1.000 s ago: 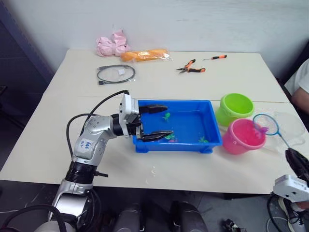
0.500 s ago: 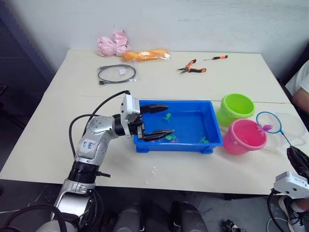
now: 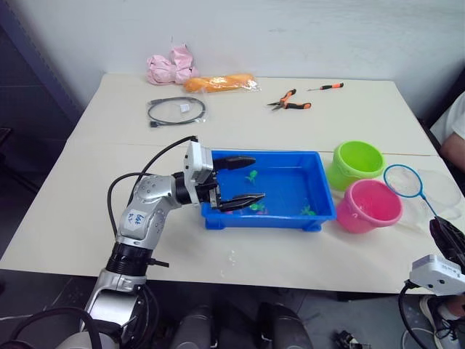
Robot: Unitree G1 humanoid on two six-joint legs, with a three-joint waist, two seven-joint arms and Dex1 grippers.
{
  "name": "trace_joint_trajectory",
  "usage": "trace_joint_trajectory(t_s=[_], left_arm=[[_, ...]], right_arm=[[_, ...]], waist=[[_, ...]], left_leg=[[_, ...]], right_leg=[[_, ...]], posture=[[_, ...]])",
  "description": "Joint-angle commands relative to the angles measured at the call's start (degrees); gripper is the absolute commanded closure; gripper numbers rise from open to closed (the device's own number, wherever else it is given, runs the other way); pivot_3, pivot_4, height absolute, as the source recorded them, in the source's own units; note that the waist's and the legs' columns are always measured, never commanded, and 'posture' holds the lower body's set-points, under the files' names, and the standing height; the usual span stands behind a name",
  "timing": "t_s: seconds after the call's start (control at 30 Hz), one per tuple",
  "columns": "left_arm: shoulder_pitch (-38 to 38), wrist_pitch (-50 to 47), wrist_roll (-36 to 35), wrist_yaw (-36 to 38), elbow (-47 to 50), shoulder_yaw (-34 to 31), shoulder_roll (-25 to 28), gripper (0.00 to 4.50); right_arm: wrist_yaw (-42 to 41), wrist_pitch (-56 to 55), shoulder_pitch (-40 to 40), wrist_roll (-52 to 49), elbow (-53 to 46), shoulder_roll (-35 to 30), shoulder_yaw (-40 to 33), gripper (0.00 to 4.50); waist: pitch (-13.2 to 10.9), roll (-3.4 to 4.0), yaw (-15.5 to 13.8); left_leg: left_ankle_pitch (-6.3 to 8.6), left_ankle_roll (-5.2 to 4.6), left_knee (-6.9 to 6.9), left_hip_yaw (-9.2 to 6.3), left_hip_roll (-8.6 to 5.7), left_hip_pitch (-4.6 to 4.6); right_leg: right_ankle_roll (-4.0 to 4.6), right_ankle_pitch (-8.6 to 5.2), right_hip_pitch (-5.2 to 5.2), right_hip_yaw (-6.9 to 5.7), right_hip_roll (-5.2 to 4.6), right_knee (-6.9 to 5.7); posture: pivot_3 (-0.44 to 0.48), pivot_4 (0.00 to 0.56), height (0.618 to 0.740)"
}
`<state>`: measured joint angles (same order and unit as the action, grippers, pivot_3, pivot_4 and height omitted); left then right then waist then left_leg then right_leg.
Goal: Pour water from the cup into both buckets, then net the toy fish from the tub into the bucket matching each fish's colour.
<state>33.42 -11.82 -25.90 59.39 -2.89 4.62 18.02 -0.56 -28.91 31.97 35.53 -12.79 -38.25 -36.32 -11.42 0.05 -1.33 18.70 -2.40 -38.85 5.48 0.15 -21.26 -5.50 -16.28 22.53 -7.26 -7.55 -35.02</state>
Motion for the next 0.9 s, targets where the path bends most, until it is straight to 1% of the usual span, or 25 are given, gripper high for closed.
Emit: trace_joint_trajectory(t_s=[0.03, 0.07, 0.1, 0.17, 0.2, 0.27, 0.3, 0.33, 0.4, 0.43, 0.5, 0.53, 0.63, 0.67, 0.77, 0.8, 0.9], left_arm=[[0.5, 1.0, -0.1, -0.1, 1.6, -0.6, 0.2, 0.03], [0.3, 1.0, -0.2, -0.1, 1.6, -0.9, 0.5, 0.03], [-0.2, 1.0, -0.3, 0.5, 1.7, -1.5, 1.6, 0.03], [-1.2, 1.1, -0.7, 1.6, 1.6, -2.7, 3.6, 0.03], [-2.0, 1.1, -1.2, 2.6, 1.4, -4.0, 5.4, 0.03], [-3.3, 0.4, -2.3, 4.0, 1.0, -6.1, 8.3, 0.03], [-4.1, -1.4, -3.3, 5.0, 1.4, -6.9, 10.3, 0.03], [-4.7, -2.7, -3.9, 5.7, 1.7, -7.3, 11.6, 0.03], [-5.8, -2.4, -3.1, 5.8, 0.3, -9.4, 14.9, 0.03], [-6.2, -2.1, -2.8, 5.3, 0.0, -10.5, 15.9, 0.03], [-7.0, -2.0, -2.7, 4.9, -0.7, -12.7, 18.2, 0.03], [-7.9, -1.6, -2.5, 5.3, -0.8, -13.5, 19.6, 0.03], [-9.2, -1.5, -2.3, 6.3, -1.3, -14.5, 22.1, 0.03], [-9.5, -1.8, -2.5, 6.3, -1.0, -14.8, 22.6, 0.03], [-10.6, -2.0, -2.4, 7.2, -0.3, -14.9, 24.0, 0.03], [-11.1, -1.9, -2.3, 7.4, 0.1, -14.6, 24.2, 0.03], [-12.9, -2.9, -3.1, 6.8, 3.0, -14.5, 24.1, 0.03]], right_arm=[[-3.6, -1.1, 0.4, -11.8, -3.5, -0.3, -2.6, 4.50], [-5.0, -0.7, 0.1, -15.3, -4.4, -0.2, -3.0, 4.50], [-9.7, 2.2, -0.3, -24.8, -6.6, -1.2, -2.1, 4.50], [-16.6, 7.3, -1.1, -38.4, -10.6, -3.0, -1.1, 4.50], [-20.3, 12.5, -2.4, -47.4, -13.5, -4.9, -0.5, 4.50], [-25.3, 20.3, -4.6, -58.8, -17.2, -8.0, -0.1, 4.50], [-28.1, 24.2, -4.9, -63.9, -18.5, -9.7, 0.4, 4.50], [-30.1, 26.9, -5.2, -66.9, -19.4, -10.7, 0.5, 4.50], [-32.7, 35.4, -7.9, -72.2, -20.9, -15.1, 3.2, 4.50], [-32.5, 39.9, -9.6, -74.3, -21.8, -17.0, 4.8, 4.50], [-31.0, 47.3, -15.5, -78.0, -23.5, -19.7, 10.0, 4.50], [-30.9, 49.7, -19.1, -78.3, -24.5, -20.8, 13.3, 4.50], [-30.7, 55.6, -27.4, -78.3, -25.5, -21.7, 19.9, 4.50], [-30.9, 57.3, -29.1, -78.5, -25.7, -21.9, 20.8, 4.50], [-32.7, 61.3, -36.6, -75.1, -23.7, -23.1, 27.1, 4.50], [-34.4, 61.0, -39.3, -72.6, -22.2, -23.7, 29.8, 4.50], [-40.3, 58.7, -44.8, -66.4, -17.9, -25.9, 34.7, 4.50]], waist=[[0.0, 0.00, 0.0], [0.0, 0.00, 0.0], [0.0, 0.00, 0.0], [0.0, 0.00, 0.4], [0.0, 0.00, 0.8], [0.0, 0.00, 1.4], [0.0, 0.00, 1.5], [0.0, 0.00, 1.4], [0.0, -0.01, 1.0], [0.0, -0.02, 0.8], [0.0, -0.02, 0.7], [0.0, -0.02, 0.7], [0.0, -0.01, 0.5], [0.0, -0.01, 0.1], [0.0, -0.02, -0.1], [0.0, -0.01, 0.0], [0.0, -0.01, 0.0]], left_leg=[[0.00, -0.01, 0.00, 0.00, -0.01, 0.00], [0.00, -0.01, 0.00, 0.00, 0.00, 0.01], [0.00, -0.01, 0.00, 0.00, 0.00, 0.01], [0.00, -0.01, 0.00, 0.00, 0.01, 0.02], [0.01, -0.02, 0.00, 0.00, 0.05, 0.05], [0.01, -0.02, 0.00, 0.00, 0.12, 0.06], [0.02, -0.02, -0.01, -0.01, 0.19, 0.08], [0.02, -0.03, -0.01, -0.01, 0.22, 0.06], [0.05, -0.05, -0.02, -0.09, 0.24, 0.05], [0.10, -0.11, -0.04, -0.10, 0.23, 0.01], [0.19, -0.18, -0.14, -0.09, 0.23, -0.02], [0.23, -0.20, -0.17, -0.09, 0.22, -0.03], [0.31, -0.15, -0.17, -0.09, 0.23, -0.06], [0.33, -0.11, -0.16, -0.09, 0.25, -0.07], [0.34, -0.12, -0.19, -0.13, 0.23, -0.26], [0.35, -0.14, -0.20, -0.10, 0.23, -0.27], [0.41, -0.21, -0.19, -0.05, 0.19, -0.31]], right_leg=[[0.00, 0.00, 0.00, 0.00, 0.00, 0.00], [0.00, 0.00, -0.01, 0.00, 0.00, 0.00], [0.00, 0.00, -0.01, 0.00, 0.00, 0.00], [0.00, 0.00, -0.01, 0.00, 0.01, 0.00], [0.00, 0.00, -0.03, 0.02, 0.02, -0.01], [0.02, 0.01, -0.03, 0.01, 0.04, -0.02], [0.04, 0.02, -0.04, -0.02, 0.06, -0.02], [0.07, 0.02, -0.03, -0.04, 0.06, -0.02], [0.12, 0.00, -0.05, -0.13, 0.06, 0.00], [0.13, 0.00, -0.04, -0.15, 0.04, 0.02], [0.13, 0.00, -0.04, -0.14, -0.02, 0.03], [0.12, 0.01, -0.03, -0.14, -0.09, 0.05], [0.14, 0.01, 0.03, -0.17, -0.13, 0.08], [0.16, -0.01, 0.04, -0.23, -0.13, 0.10], [0.15, 0.00, 0.10, -0.33, -0.14, 0.23], [0.12, 0.02, 0.10, -0.33, -0.14, 0.29], [0.06, 0.05, 0.09, -0.33, -0.15, 0.42]], posture=[[0.000, 0.150, 0.740], [0.000, 0.150, 0.740], [0.000, 0.150, 0.740], [0.000, 0.150, 0.740], [0.000, 0.150, 0.740], [0.000, 0.150, 0.740], [0.000, 0.150, 0.740], [0.000, 0.150, 0.740], [0.000, 0.150, 0.740], [0.000, 0.150, 0.740], [0.000, 0.150, 0.740], [0.000, 0.150, 0.740], [0.000, 0.150, 0.740], [0.000, 0.150, 0.740], [0.000, 0.150, 0.740], [0.000, 0.150, 0.740], [0.000, 0.150, 0.740]])
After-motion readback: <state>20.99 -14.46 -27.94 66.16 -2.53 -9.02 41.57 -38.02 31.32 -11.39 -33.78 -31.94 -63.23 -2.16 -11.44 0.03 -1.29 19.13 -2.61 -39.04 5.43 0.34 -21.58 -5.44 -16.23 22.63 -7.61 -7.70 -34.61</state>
